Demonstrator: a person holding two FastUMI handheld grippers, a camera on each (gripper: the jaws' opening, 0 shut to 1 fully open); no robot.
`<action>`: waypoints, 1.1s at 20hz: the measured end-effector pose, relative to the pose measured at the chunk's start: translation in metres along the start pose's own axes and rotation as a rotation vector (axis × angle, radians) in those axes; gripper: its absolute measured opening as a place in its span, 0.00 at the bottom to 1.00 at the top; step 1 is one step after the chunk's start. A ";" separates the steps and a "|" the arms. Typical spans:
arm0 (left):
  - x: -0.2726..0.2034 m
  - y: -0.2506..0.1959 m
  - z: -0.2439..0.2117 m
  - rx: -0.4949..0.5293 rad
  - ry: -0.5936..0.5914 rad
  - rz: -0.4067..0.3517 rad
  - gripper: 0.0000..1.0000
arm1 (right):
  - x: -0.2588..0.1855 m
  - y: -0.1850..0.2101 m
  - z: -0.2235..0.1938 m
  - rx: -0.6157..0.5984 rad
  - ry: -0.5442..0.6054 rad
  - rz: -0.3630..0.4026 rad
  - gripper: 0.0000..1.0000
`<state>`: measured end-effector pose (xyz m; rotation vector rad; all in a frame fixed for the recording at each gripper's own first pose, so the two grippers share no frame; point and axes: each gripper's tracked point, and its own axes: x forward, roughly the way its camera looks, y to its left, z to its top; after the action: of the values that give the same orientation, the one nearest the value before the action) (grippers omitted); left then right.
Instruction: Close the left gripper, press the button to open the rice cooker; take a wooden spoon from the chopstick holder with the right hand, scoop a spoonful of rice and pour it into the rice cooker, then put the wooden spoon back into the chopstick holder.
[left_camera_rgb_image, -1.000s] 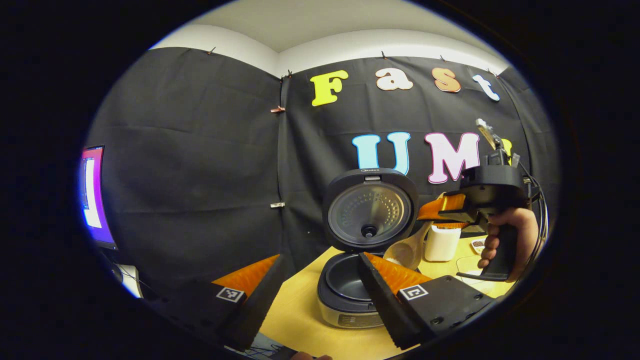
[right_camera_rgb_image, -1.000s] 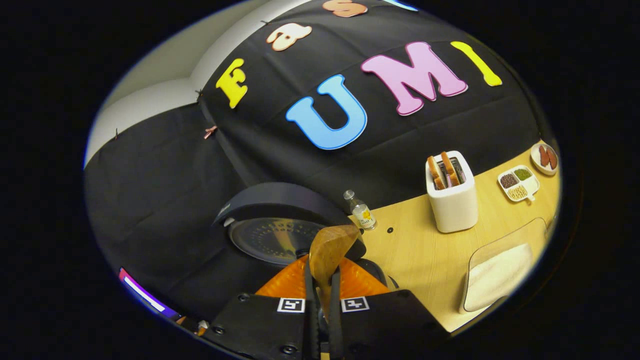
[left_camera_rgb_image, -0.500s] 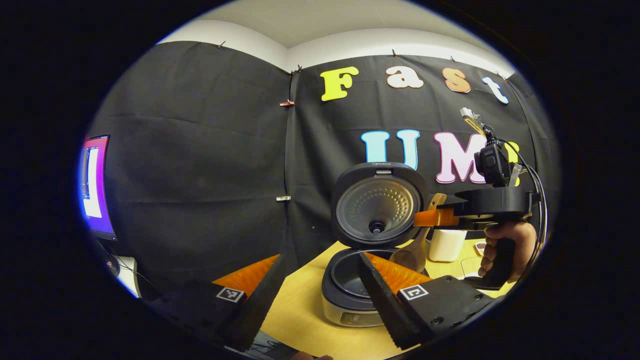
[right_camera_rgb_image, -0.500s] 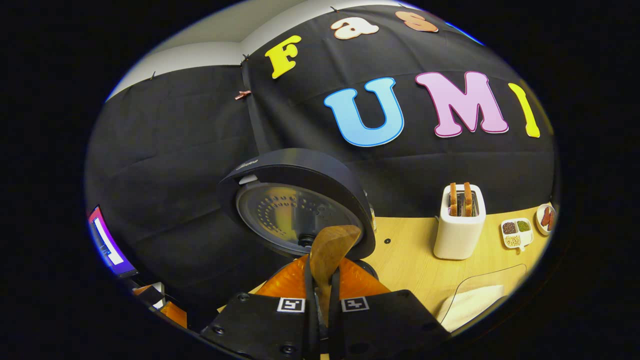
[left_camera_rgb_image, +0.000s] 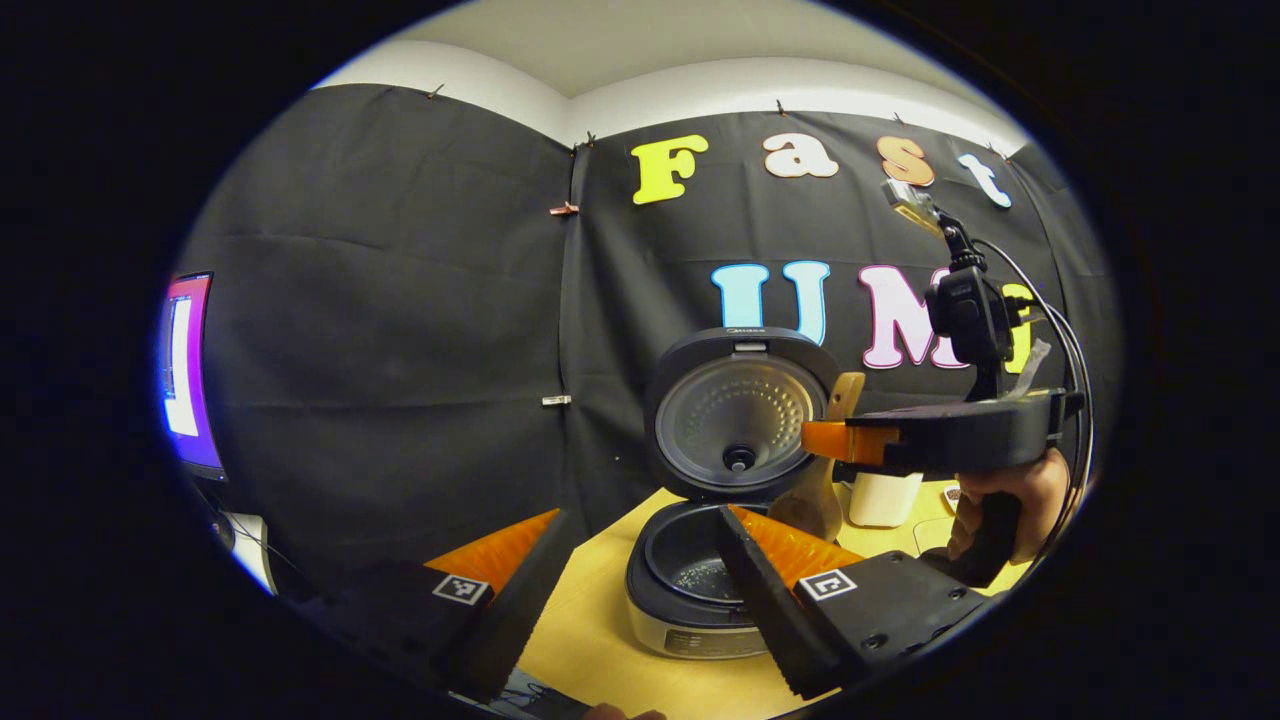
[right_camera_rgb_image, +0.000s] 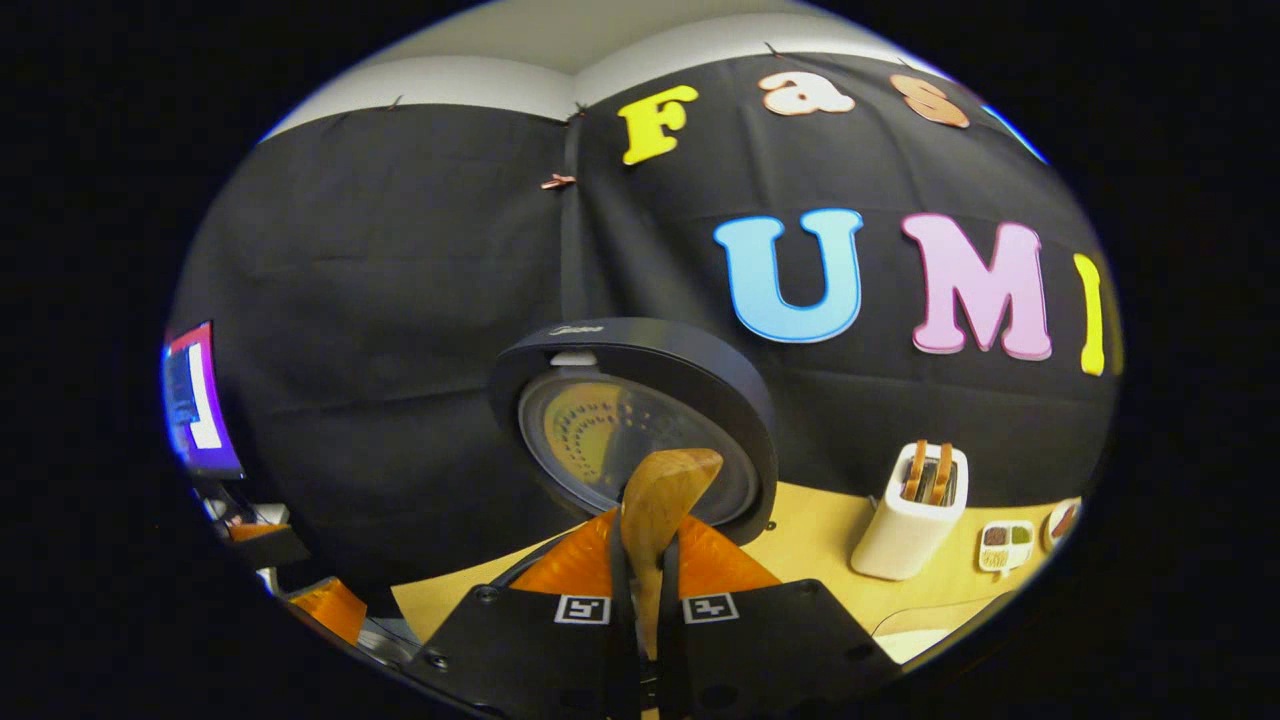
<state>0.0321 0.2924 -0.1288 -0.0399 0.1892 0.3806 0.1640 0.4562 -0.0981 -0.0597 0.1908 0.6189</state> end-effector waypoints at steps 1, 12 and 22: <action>0.000 -0.001 0.000 -0.001 0.001 -0.001 0.97 | -0.002 0.002 -0.001 -0.031 -0.007 0.006 0.11; -0.002 -0.007 0.000 0.000 0.004 -0.001 0.97 | -0.010 0.002 0.002 -0.144 -0.062 0.025 0.11; -0.003 -0.016 0.004 0.017 -0.003 -0.001 0.97 | -0.024 -0.014 0.010 0.001 -0.079 0.028 0.11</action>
<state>0.0361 0.2768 -0.1240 -0.0226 0.1891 0.3776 0.1547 0.4318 -0.0831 -0.0315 0.1156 0.6482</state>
